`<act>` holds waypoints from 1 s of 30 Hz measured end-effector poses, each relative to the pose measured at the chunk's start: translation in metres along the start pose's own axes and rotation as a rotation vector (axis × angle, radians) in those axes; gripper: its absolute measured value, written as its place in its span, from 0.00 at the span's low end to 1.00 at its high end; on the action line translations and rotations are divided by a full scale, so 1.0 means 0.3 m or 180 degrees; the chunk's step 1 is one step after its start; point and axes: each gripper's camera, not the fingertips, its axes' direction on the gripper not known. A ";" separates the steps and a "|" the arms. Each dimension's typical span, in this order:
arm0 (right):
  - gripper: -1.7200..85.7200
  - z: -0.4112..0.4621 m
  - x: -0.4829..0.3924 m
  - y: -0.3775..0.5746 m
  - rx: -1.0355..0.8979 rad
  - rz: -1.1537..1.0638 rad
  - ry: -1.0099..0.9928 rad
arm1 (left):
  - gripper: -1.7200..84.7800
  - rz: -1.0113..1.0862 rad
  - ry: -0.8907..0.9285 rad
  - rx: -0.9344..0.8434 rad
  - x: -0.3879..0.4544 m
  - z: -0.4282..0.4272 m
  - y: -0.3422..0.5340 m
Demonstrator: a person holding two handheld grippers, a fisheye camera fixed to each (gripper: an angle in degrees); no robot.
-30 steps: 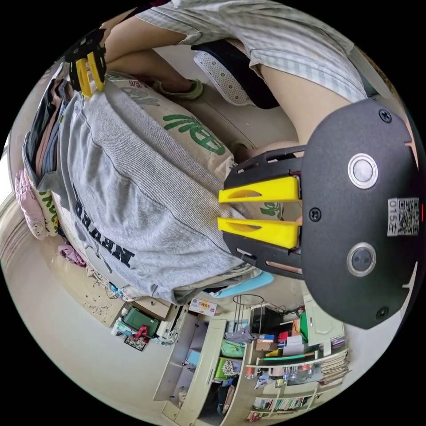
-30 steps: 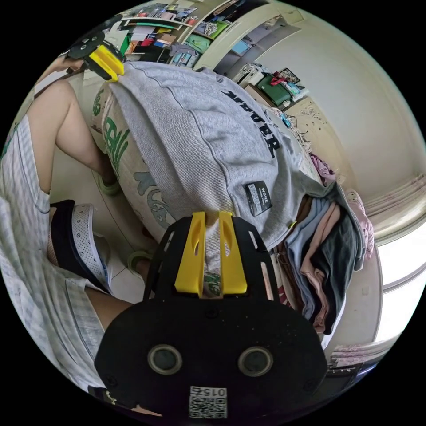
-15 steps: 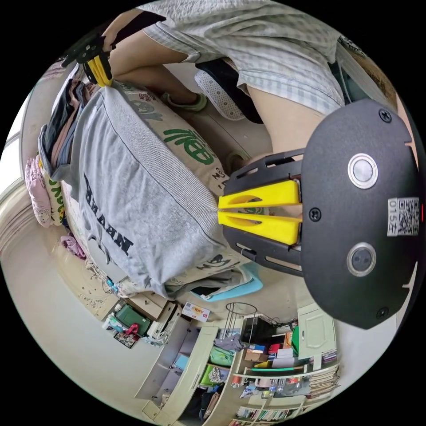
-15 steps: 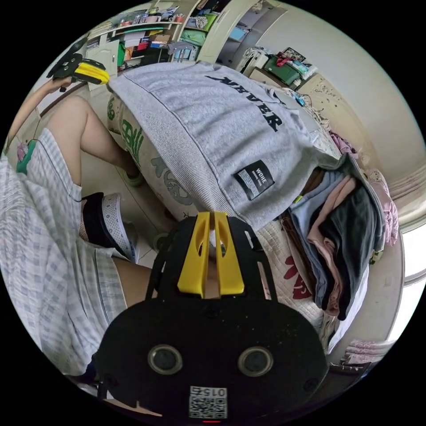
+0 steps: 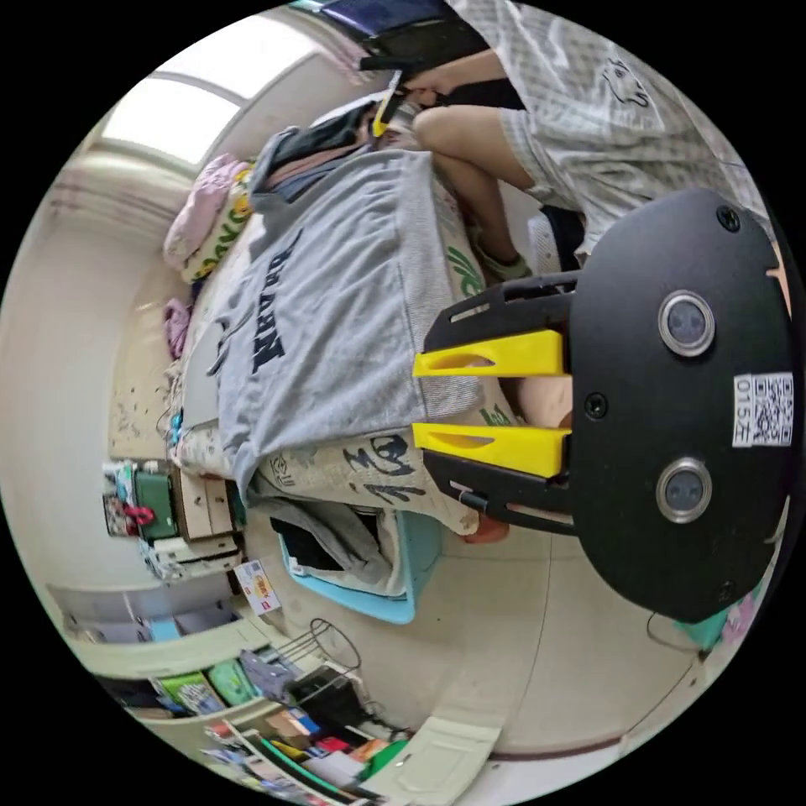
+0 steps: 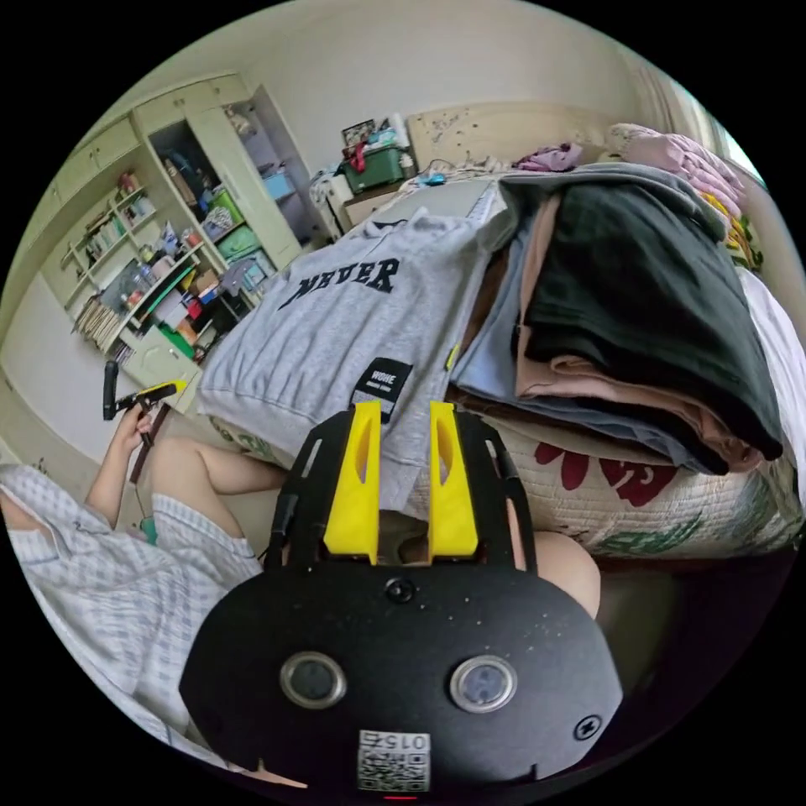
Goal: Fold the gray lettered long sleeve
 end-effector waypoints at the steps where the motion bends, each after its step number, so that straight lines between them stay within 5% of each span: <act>1: 0.14 0.029 -0.013 -0.033 -0.0121 0.0053 0.0041 | 0.14 -0.0082 0.0052 -0.0055 -0.020 0.023 -0.005; 5: 0.13 0.164 -0.103 -0.110 -0.0669 0.0198 -0.0080 | 0.15 -0.0313 0.0158 -0.0257 -0.079 0.134 -0.007; 11: 0.08 0.061 -0.219 -0.180 -0.0473 0.0246 -0.0046 | 0.05 -0.0325 0.0228 -0.0106 -0.162 0.029 0.018; 20: 0.09 0.092 -0.449 -0.311 -0.0811 0.0158 0.0094 | 0.08 -0.0266 -0.0163 -0.0540 -0.199 0.110 0.011; 26: 0.10 -0.152 -0.596 -0.509 -0.0008 -0.0015 -0.0160 | 0.11 -0.0394 -0.0094 -0.0028 -0.319 -0.043 -0.110; 30: 0.12 -0.064 -0.676 -0.771 0.0235 -0.0049 -0.0123 | 0.14 -0.0695 0.0271 0.0293 -0.399 0.035 -0.305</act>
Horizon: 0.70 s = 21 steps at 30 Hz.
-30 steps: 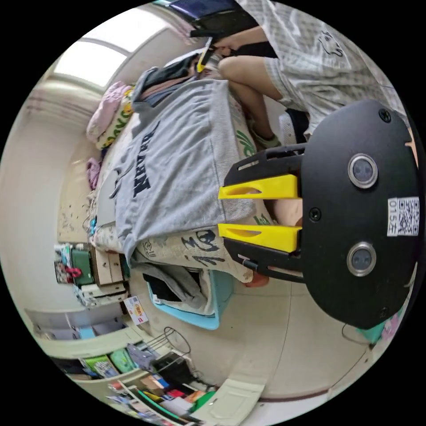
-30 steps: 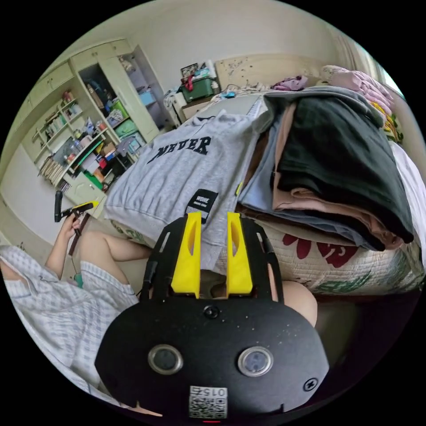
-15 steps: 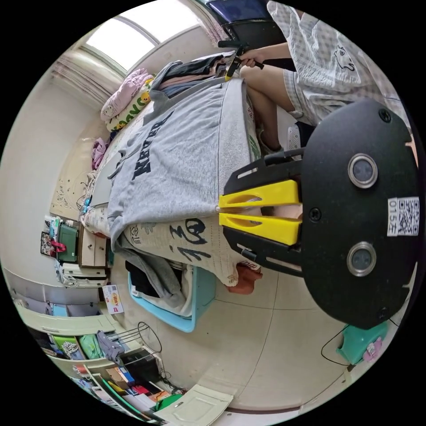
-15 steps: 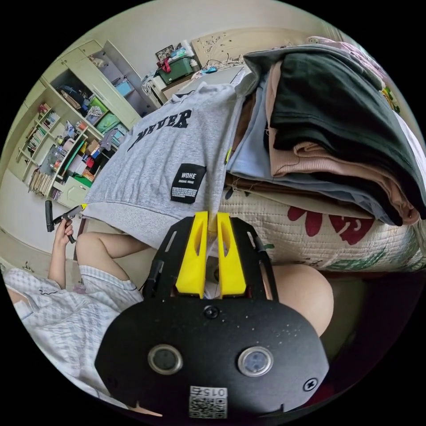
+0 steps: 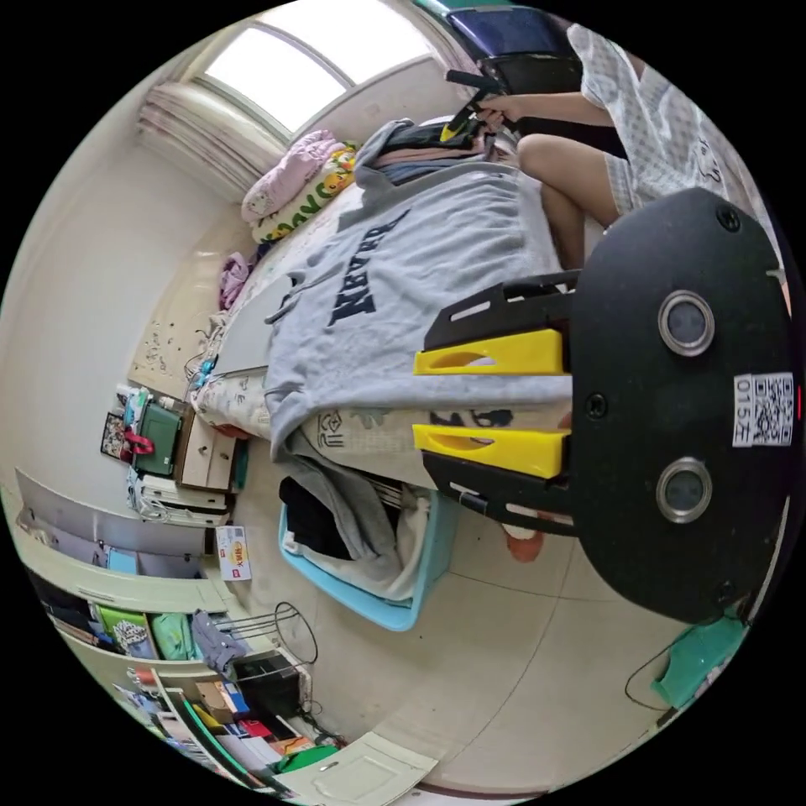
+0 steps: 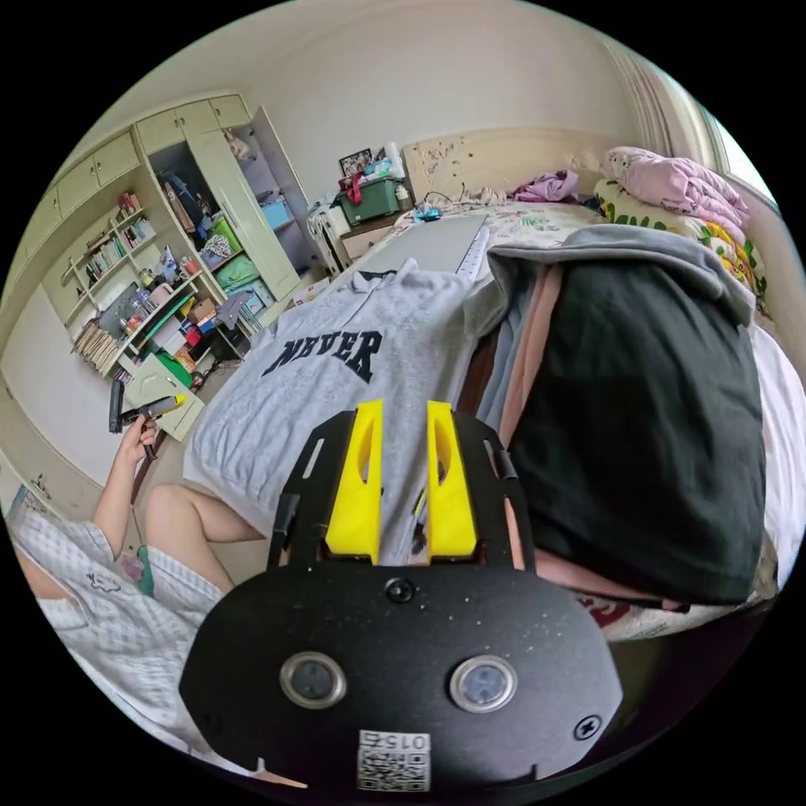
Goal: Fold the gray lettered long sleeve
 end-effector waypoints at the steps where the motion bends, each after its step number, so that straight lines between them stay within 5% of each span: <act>1: 0.13 0.074 -0.009 -0.071 -0.0095 0.0075 -0.0043 | 0.14 -0.0044 0.0086 0.0018 -0.004 0.026 -0.028; 9: 0.12 0.423 -0.164 -0.268 -0.0670 0.0052 0.0502 | 0.14 -0.0228 0.0013 -0.0407 0.004 0.405 -0.229; 21: 0.02 0.523 -0.437 -0.361 -0.0961 -0.0296 0.1243 | 0.04 0.0253 -0.0589 -0.0531 0.066 0.459 -0.254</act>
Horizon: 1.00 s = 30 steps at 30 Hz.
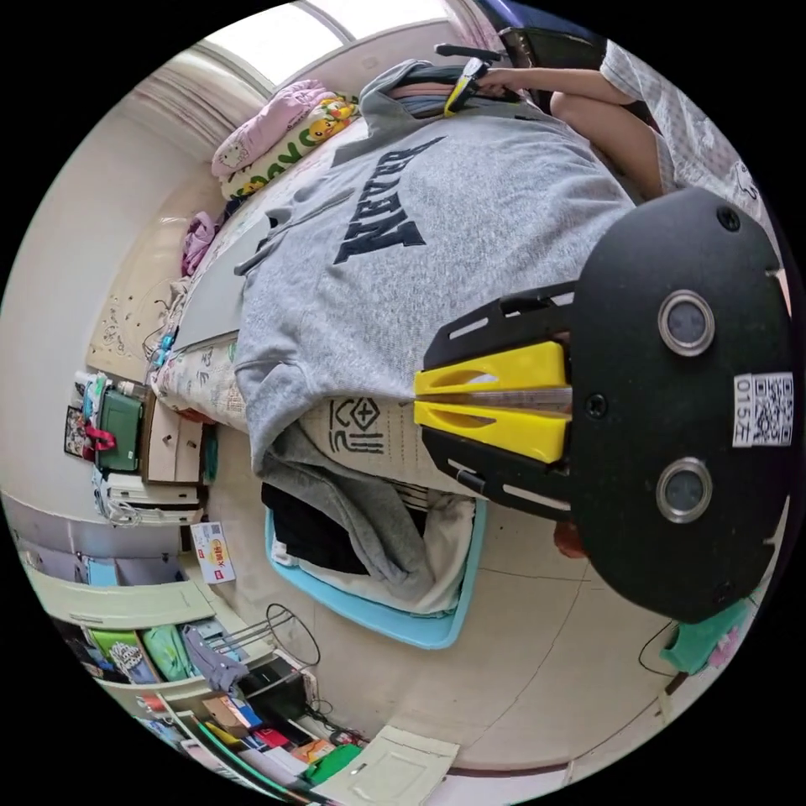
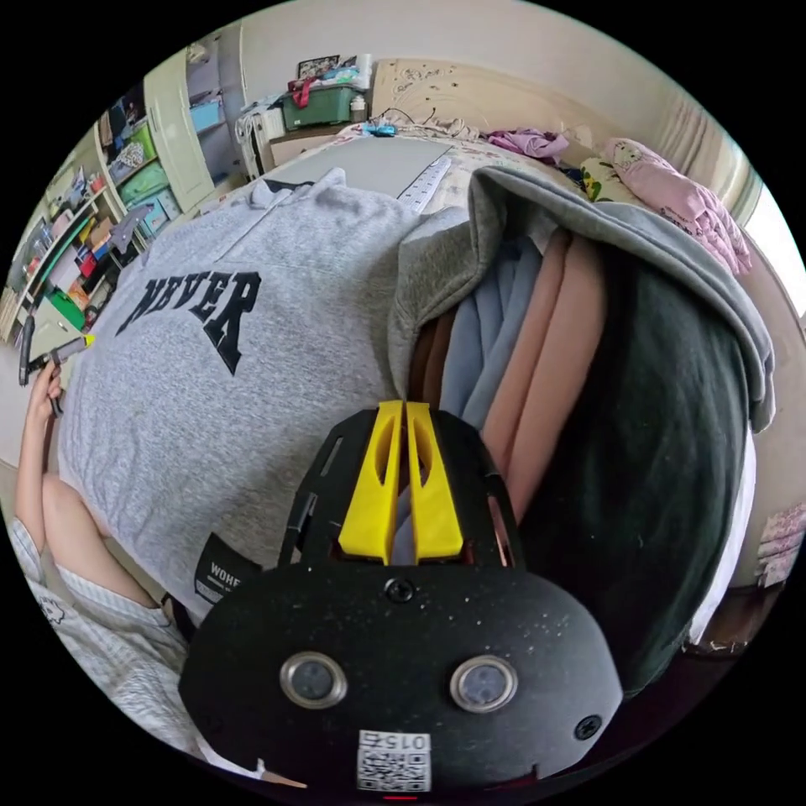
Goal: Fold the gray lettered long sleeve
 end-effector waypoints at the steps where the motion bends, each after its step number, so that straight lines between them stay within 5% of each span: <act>1: 0.03 0.008 -0.038 -0.018 -0.0065 -0.0065 0.0094 | 0.04 0.0053 -0.0049 -0.0034 0.014 0.013 -0.002; 7: 0.08 -0.092 -0.105 -0.054 0.0106 -0.0012 0.0005 | 0.10 0.0106 0.0023 0.0006 0.047 0.009 0.010; 15: 0.11 -0.227 -0.060 0.003 -0.0099 0.0113 -0.1085 | 0.09 -0.0287 0.1205 -0.0136 -0.057 -0.020 0.201; 21: 0.04 -0.284 -0.041 -0.013 -0.0170 -0.0015 -0.0679 | 0.04 0.0047 0.0546 -0.0014 0.051 -0.077 0.220; 25: 0.06 -0.337 -0.014 -0.044 -0.0168 -0.0150 -0.0560 | 0.04 0.0312 0.0109 -0.0440 0.166 0.009 0.188; 30: 0.08 -0.604 0.184 -0.020 0.0240 -0.0168 -0.1509 | 0.10 0.0083 -0.0461 -0.0054 0.247 -0.101 0.174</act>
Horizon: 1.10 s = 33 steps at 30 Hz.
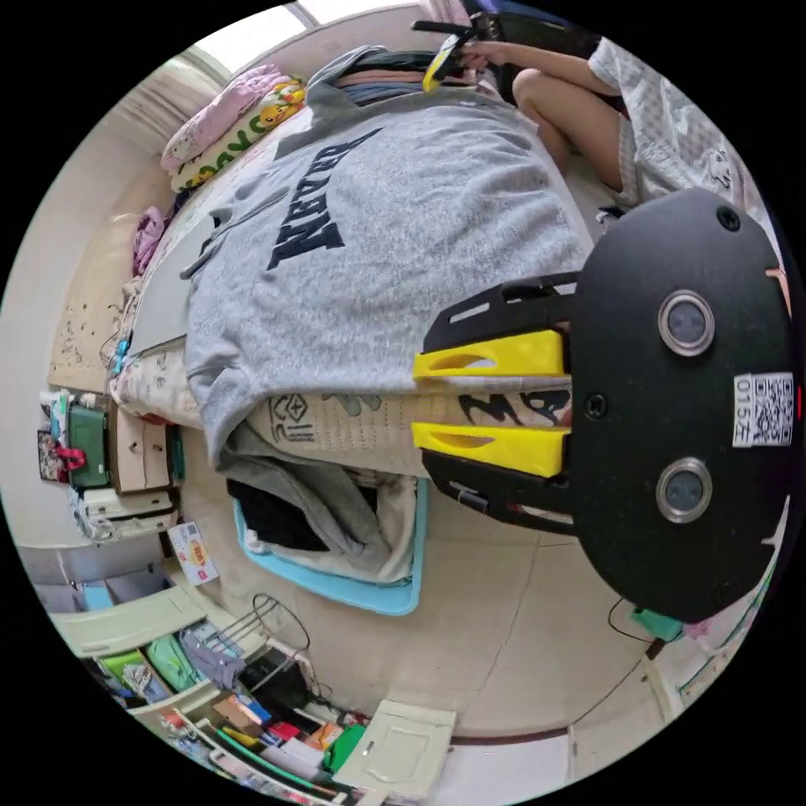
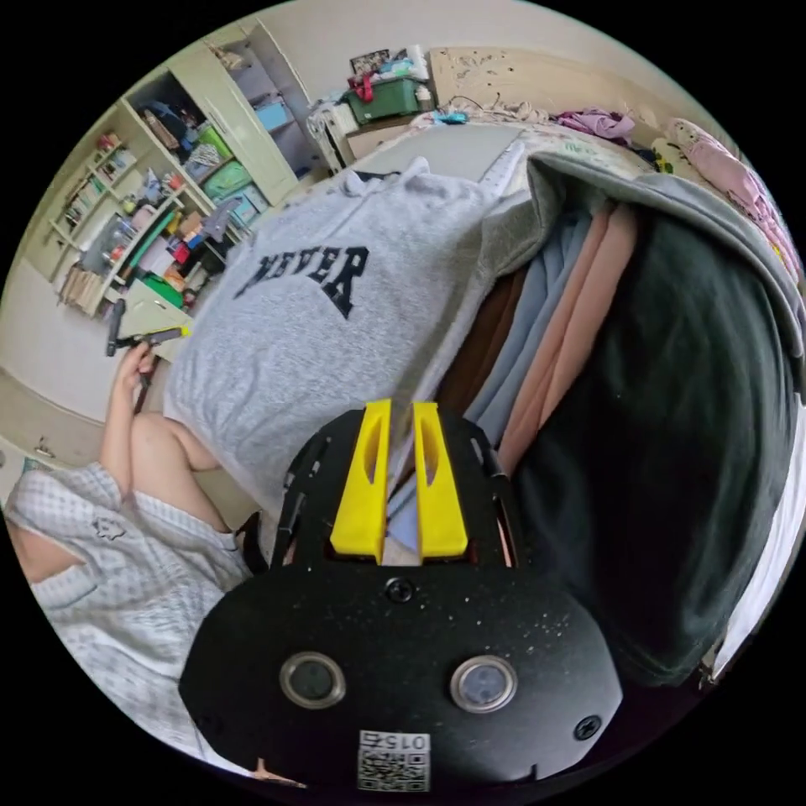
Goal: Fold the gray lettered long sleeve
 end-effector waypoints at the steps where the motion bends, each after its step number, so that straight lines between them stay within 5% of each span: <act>1: 0.09 -0.118 0.031 0.030 0.0326 0.0045 -0.0185 | 0.10 0.0018 -0.0090 0.0186 0.022 -0.033 0.003; 3: 0.11 -0.311 0.113 0.093 0.0950 0.0246 -0.0211 | 0.08 0.0277 0.0013 0.0846 0.139 -0.123 0.012; 7: 0.13 -0.642 0.468 0.218 0.2435 0.1359 -0.0154 | 0.11 0.0934 0.1111 0.0884 0.373 -0.075 -0.042; 12: 0.18 -0.688 0.846 0.115 0.2273 0.2194 -0.0271 | 0.14 0.1678 0.1815 0.0551 0.776 0.038 -0.085; 18: 0.19 -0.600 1.208 0.095 0.2423 0.3055 -0.0362 | 0.15 0.2332 0.1432 0.0026 1.035 0.167 -0.053; 22: 0.10 -0.552 1.295 0.148 0.2767 0.3178 -0.0061 | 0.14 0.2487 0.1347 0.0095 1.043 0.166 -0.034; 28: 0.07 -0.444 0.957 0.049 0.2792 0.1014 0.0477 | 0.10 0.2152 0.1517 0.0143 0.931 0.193 -0.103; 33: 0.07 -0.028 0.555 0.060 0.1820 -0.0747 0.0299 | 0.14 0.1167 0.2828 0.0467 0.613 0.190 -0.214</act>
